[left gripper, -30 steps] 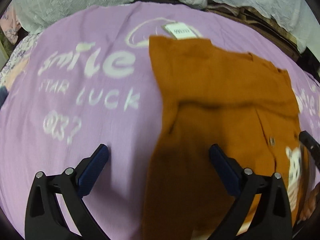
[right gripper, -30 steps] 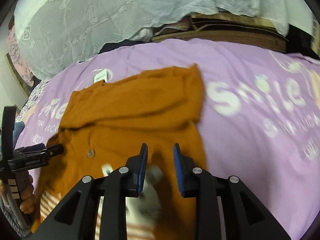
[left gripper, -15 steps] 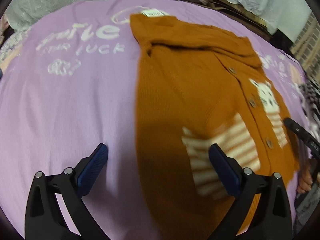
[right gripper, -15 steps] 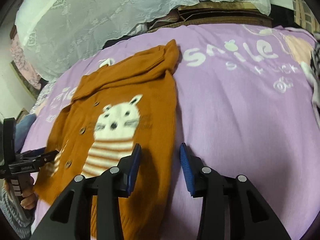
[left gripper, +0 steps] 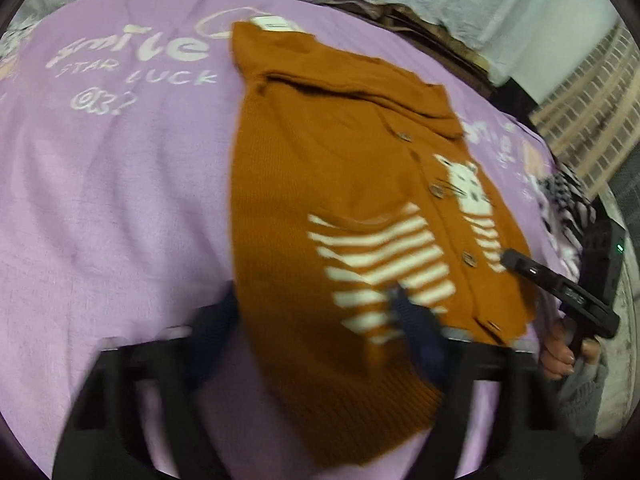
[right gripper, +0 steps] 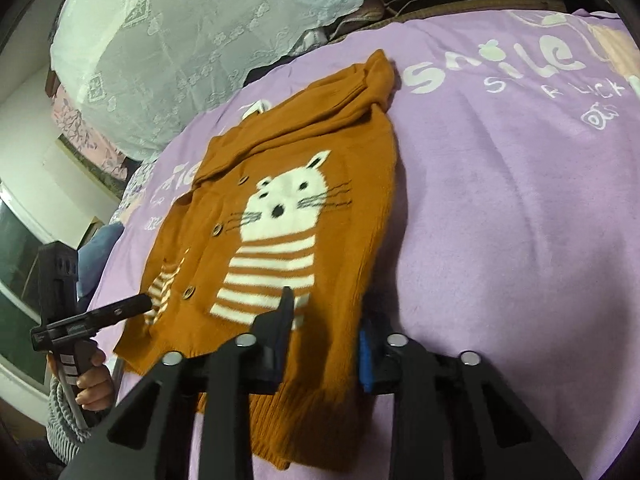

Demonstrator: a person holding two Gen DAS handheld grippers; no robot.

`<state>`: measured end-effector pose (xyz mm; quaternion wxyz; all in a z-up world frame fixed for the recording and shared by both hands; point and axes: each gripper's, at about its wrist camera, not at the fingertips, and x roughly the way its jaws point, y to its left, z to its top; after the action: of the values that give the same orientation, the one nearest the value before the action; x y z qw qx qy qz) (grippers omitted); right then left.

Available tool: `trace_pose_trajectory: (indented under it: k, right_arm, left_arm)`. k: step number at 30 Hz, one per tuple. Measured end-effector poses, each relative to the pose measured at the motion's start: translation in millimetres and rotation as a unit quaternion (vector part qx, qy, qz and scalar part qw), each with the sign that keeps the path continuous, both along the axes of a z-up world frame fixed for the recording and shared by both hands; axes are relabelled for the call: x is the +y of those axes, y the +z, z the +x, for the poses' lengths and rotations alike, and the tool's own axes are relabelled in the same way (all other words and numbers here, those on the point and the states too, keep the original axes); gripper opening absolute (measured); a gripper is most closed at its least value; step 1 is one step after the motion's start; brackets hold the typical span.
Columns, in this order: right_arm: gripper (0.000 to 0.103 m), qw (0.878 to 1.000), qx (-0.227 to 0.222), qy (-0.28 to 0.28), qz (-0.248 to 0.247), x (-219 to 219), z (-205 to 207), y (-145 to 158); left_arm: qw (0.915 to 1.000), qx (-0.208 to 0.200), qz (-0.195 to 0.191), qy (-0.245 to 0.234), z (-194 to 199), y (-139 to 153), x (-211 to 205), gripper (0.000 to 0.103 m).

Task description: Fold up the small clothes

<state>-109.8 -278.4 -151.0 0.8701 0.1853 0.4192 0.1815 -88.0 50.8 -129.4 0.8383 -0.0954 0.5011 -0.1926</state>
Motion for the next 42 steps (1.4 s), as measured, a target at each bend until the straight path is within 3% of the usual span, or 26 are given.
trace_pose_trajectory:
  k: [3,6,7,8,10,11,18,31,35,42]
  right_arm:
    - [0.027,1.000,0.004,0.004,0.002,1,1,-1]
    - [0.022,1.000,0.005,-0.003,0.009,-3,1,-1]
    - [0.015,1.000,0.002,-0.005,0.008,-2,0,-1]
    - [0.011,1.000,-0.002,-0.004,0.008,-2,-2,1]
    - [0.009,1.000,-0.015,-0.006,0.006,-1,-6,5]
    - [0.008,1.000,-0.024,-0.008,0.006,0,-9,9]
    - [0.007,0.999,-0.039,-0.016,0.022,-7,-23,15]
    - [0.006,0.998,-0.033,0.007,0.047,-14,-58,16]
    - [0.006,0.997,-0.038,0.011,0.068,-19,-54,23]
    - [0.006,0.994,-0.051,0.012,0.094,-23,-32,44]
  left_arm:
    - [0.9999,0.001,0.010,-0.013,-1,-2,-8,0.060]
    - [0.9999,0.007,-0.009,-0.009,2,-1,-3,0.059]
    - [0.9999,0.007,-0.014,-0.003,2,-1,-1,0.049]
    - [0.9998,0.005,-0.017,0.001,2,1,1,0.028]
    - [0.9995,0.004,-0.032,-0.002,0,3,2,0.011]
    - [0.9994,0.001,-0.036,-0.001,-1,5,3,0.009]
    - [0.9983,-0.037,-0.044,0.011,-18,22,7,0.008]
    - [0.9975,-0.028,-0.065,0.013,-57,24,24,0.007]
    - [0.9974,-0.023,-0.068,0.010,-52,29,27,0.007]
    - [0.9976,-0.049,-0.048,0.008,-34,52,18,0.008]
